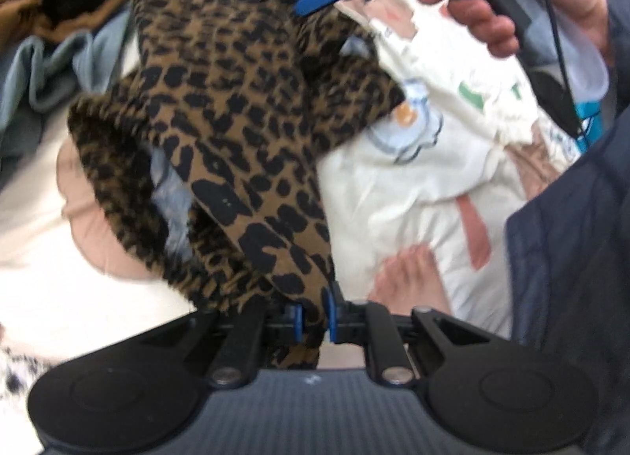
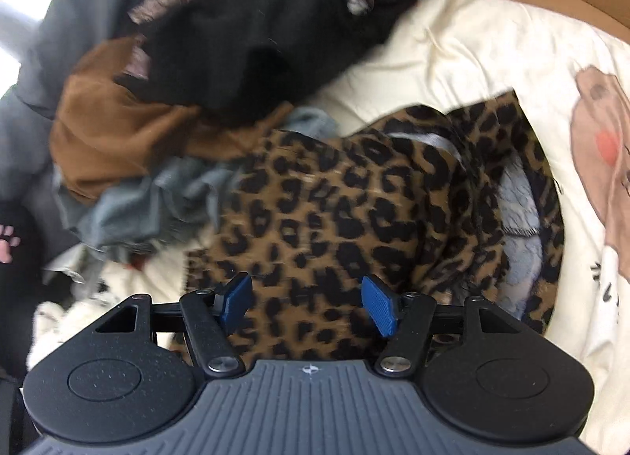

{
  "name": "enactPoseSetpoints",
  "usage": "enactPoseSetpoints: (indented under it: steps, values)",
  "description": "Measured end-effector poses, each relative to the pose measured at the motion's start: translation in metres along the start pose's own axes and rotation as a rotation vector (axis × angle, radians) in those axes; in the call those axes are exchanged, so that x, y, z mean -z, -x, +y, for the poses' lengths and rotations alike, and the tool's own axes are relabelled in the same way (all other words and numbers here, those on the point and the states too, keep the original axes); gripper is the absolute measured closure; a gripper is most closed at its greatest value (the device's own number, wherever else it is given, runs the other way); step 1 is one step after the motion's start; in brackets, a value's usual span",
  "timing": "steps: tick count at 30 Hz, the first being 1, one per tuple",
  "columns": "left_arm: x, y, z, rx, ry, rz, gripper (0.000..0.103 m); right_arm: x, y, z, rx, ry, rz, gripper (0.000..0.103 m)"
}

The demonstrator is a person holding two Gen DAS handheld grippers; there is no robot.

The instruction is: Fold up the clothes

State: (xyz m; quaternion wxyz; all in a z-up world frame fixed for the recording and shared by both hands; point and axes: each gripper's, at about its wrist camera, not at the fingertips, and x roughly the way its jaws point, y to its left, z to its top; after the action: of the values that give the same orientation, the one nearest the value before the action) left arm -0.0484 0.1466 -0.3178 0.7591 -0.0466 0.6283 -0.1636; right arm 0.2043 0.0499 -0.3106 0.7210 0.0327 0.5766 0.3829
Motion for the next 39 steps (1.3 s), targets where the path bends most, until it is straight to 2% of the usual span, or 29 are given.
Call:
enactPoseSetpoints:
  steps: [5,11,12,13,15,21,26,31,37,39]
  values:
    - [-0.003,0.020,0.014,0.022,0.056,-0.010,0.085,0.005,-0.017,-0.021,0.107,-0.044,0.012,0.035]
    - [-0.019,0.055,0.027,0.002,0.090,-0.046,0.076,0.002,-0.028,-0.035,0.044,-0.140,-0.020,0.036]
    - [-0.021,0.059,0.029,-0.006,0.093,-0.056,0.075,0.002,-0.029,-0.036,0.030,-0.147,-0.028,0.039]
    - [-0.023,0.063,0.032,-0.013,0.095,-0.066,0.073,0.001,-0.029,-0.037,0.015,-0.155,-0.036,0.048]
    - [-0.029,0.070,0.039,-0.033,0.105,-0.093,0.068,0.002,-0.027,-0.039,-0.003,-0.163,-0.049,0.101]
    - [-0.054,0.072,0.078,-0.105,0.214,-0.193,0.064,0.013,-0.008,-0.045,-0.024,-0.168,-0.072,0.103]
    - [-0.079,0.059,0.106,-0.137,0.291,-0.249,0.055,0.031,0.015,-0.050,-0.020,-0.175,-0.080,0.103]
    - [-0.099,0.042,0.119,-0.135,0.345,-0.278,0.050,0.058,0.036,-0.055,0.004,-0.191,-0.072,0.103]
    - [-0.106,0.021,0.115,-0.064,0.348,-0.270,0.049,0.084,0.045,-0.060,0.015,-0.254,-0.087,0.103]
    - [-0.105,0.014,0.109,-0.046,0.326,-0.263,0.045,0.090,0.046,-0.060,0.020,-0.269,-0.091,0.103]
